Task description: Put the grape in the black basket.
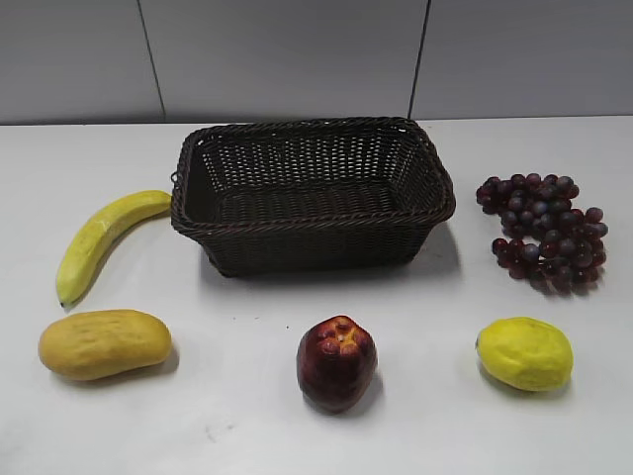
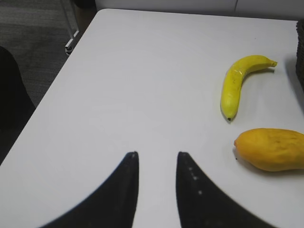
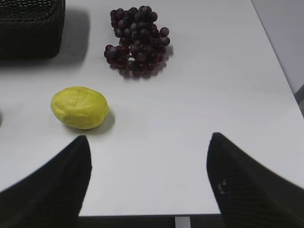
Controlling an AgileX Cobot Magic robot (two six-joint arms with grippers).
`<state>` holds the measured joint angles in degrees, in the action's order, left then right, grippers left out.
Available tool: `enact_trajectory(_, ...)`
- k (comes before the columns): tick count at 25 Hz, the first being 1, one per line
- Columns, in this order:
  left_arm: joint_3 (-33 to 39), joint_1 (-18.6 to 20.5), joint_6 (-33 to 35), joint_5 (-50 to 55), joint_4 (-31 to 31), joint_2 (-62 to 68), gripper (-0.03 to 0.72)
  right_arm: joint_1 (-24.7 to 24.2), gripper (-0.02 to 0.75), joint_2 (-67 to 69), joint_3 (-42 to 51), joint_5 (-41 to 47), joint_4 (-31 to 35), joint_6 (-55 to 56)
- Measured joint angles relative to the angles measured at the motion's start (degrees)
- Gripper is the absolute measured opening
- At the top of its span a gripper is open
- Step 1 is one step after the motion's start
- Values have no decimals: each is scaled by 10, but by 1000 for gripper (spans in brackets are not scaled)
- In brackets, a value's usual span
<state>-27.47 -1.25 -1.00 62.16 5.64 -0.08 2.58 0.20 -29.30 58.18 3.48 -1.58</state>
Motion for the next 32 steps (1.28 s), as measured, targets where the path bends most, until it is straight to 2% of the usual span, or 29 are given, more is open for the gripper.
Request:
enact_trajectory(5,0,0,0,0,0,0,217,0,655,68,-8,-49,0,1)
enact_trajectory(7,0,0,0,0,0,0,217,0,666,107,-8,-60,0,7)
enact_trajectory(16,0,0,0,0,0,0,217,0,667,328,-53,-107,1,28)
enact_trajectory(32,0,0,0,0,0,0,217,0,665,798,-275,-138,3,3)
